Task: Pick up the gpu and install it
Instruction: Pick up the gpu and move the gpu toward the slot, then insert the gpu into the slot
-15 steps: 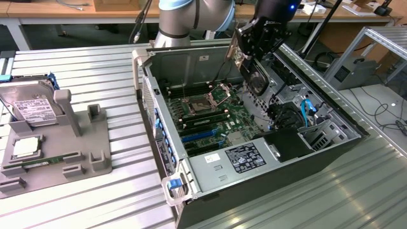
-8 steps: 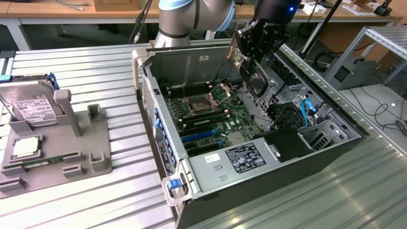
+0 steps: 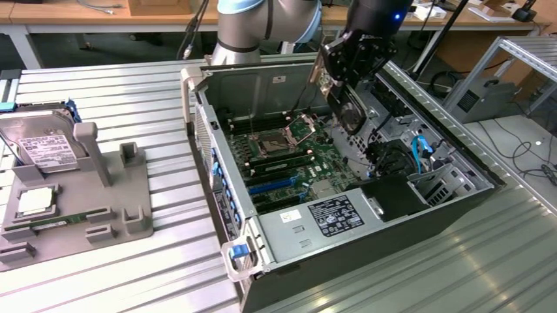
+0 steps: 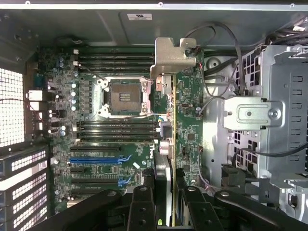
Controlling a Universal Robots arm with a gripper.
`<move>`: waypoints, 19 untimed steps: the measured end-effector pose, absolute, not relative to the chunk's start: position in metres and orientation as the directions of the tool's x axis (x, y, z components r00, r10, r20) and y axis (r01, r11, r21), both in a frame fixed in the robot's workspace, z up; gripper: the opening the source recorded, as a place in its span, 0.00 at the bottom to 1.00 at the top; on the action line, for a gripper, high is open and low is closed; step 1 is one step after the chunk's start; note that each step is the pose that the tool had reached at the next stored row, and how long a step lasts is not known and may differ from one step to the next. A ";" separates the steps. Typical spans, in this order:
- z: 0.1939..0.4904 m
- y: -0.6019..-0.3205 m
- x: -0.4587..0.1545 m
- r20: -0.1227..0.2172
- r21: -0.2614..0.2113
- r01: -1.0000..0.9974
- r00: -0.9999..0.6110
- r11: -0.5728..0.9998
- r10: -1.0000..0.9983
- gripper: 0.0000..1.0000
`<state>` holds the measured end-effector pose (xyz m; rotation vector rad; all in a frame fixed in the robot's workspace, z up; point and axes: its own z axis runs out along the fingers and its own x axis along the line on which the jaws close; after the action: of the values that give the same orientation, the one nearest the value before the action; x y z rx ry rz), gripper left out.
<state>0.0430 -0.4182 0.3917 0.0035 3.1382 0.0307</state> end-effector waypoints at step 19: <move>0.384 -0.419 0.043 -0.003 0.020 0.002 -1.000 1.000 0.002 0.27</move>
<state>0.0430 -0.4188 0.3844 0.0033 3.1382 0.0307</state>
